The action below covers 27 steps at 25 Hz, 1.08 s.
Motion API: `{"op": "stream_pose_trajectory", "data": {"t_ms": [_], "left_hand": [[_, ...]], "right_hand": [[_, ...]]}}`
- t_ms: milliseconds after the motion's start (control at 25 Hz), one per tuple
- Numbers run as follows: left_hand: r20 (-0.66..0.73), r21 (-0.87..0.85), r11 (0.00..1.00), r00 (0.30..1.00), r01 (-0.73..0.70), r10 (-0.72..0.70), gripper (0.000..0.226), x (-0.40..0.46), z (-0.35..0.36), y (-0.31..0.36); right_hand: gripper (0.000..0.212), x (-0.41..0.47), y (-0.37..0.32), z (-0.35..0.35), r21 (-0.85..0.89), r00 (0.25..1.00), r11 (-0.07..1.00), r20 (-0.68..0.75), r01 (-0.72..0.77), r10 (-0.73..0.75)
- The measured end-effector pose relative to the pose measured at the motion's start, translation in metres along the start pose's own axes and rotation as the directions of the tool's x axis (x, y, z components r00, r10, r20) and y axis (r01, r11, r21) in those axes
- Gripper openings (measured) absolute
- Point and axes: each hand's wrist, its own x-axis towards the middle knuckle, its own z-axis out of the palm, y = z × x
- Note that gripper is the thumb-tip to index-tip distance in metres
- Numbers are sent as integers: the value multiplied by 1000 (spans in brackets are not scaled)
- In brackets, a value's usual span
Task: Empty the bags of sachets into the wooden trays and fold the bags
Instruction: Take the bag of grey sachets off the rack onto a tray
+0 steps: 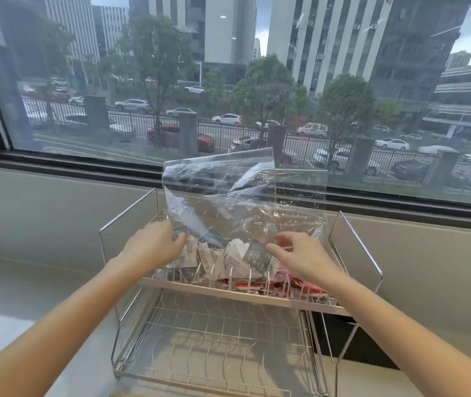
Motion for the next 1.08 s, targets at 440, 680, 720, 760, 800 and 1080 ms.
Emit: {"op": "stream_pose_trajectory", "data": {"t_ms": [440,680,720,760,800,1080], "left_hand": [[170,-45,995,982,91,-82,41,22,17,-20],[105,-220,975,994,28,-5,16,21,7,-18],[47,-271,963,999,14,-1,17,19,4,-16],[-1,-308,951,1000,-1,1,13,16,0,-14],[-46,-335,942,999,-24,9,7,14,-4,-11],[-270,-509,834,959,-214,81,3,-16,-44,19]], "right_hand": [[49,20,2,18,23,998,999,62,-34,32],[8,14,-4,14,97,999,995,-8,38,-37],[4,13,-7,13,101,998,993,-23,57,-55],[4,11,-10,12,105,996,991,-43,79,-75],[7,9,-12,10,111,994,989,-67,99,-92],[6,-16,-36,-30,214,960,957,-241,195,-142]]}}
